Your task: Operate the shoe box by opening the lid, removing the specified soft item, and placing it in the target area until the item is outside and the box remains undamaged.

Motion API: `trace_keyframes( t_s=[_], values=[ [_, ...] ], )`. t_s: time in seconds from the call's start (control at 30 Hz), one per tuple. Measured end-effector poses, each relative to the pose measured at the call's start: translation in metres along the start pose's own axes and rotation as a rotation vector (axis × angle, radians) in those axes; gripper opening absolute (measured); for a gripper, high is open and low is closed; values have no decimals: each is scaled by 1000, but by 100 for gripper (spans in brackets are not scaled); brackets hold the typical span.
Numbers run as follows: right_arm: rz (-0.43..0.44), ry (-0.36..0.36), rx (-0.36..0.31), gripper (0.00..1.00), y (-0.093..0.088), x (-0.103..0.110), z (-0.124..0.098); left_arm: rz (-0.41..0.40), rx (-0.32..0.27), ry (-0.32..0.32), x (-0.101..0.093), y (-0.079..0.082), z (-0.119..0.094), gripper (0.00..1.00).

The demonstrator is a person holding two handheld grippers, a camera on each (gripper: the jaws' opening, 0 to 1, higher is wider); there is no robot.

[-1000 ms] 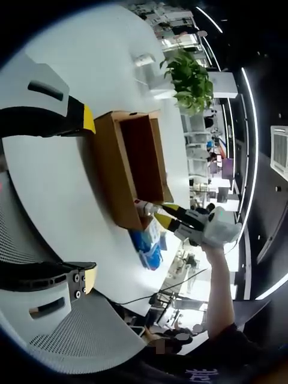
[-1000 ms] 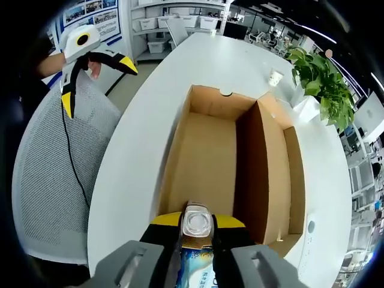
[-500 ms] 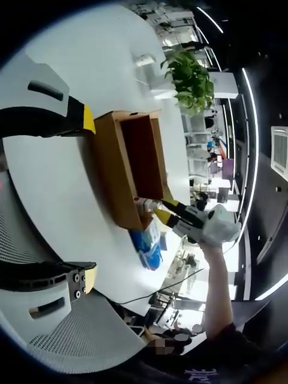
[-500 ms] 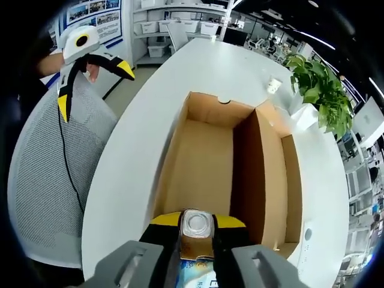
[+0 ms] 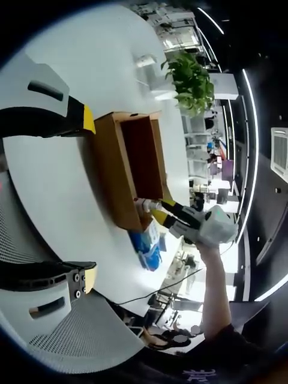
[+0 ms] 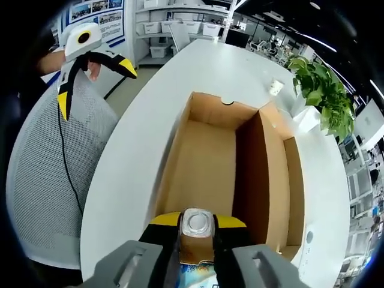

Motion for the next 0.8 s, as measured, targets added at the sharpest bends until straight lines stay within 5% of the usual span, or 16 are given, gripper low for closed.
trace_keyframes(
  t_s=[0.47,0.8],
  values=[
    [81,-56,-50,21,-2,-2,-2,2,8,-10,-1,-1,0,84],
    [217,-133,-115,26,-7,-1,-4,8,16,-17,-2,-2,1,84]
  ],
)
Point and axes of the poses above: the point that each gripper's makers call its tool centre point, and the gripper's own axes: z roughly forward along the fingers, x roughly to its left, y roughly out of its top, the point moved 8 cm from there along -z, roughly backward along the fingers, and after that the axes turned 1 degree about -y, right-handed, at the moved point
